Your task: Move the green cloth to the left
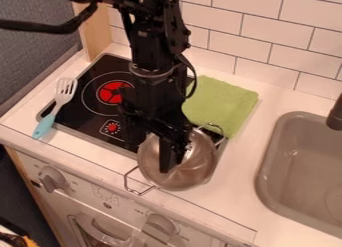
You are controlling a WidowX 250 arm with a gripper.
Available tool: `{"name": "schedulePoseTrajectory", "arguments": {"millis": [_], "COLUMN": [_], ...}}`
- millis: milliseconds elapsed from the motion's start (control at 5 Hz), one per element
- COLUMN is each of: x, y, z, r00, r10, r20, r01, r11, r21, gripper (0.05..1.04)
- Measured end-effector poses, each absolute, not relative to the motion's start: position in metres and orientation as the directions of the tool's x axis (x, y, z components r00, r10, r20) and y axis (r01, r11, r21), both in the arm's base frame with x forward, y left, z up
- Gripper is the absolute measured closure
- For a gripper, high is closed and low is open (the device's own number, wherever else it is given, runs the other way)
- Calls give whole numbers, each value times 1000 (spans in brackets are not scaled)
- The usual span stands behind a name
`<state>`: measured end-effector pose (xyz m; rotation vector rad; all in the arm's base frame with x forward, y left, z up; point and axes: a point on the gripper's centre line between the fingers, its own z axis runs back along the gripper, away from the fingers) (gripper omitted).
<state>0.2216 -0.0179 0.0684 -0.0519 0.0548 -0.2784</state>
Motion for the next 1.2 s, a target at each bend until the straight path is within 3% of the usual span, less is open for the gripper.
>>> {"name": "schedulePoseTrajectory", "arguments": {"millis": [200,400,800,1200], "x": [221,256,334,385], "y": [-19,-23,-22,-26], "z": [64,69,76,22], "r00": [960,971,993,997], "r10": [-271,-238,-111,-41], "r20": [-67,-28,45,62], "r01": [266,235,113,35], "r11": [962,969,993,994], "r21": [-67,-80,-32,103], "gripper": [82,82,82,82]}}
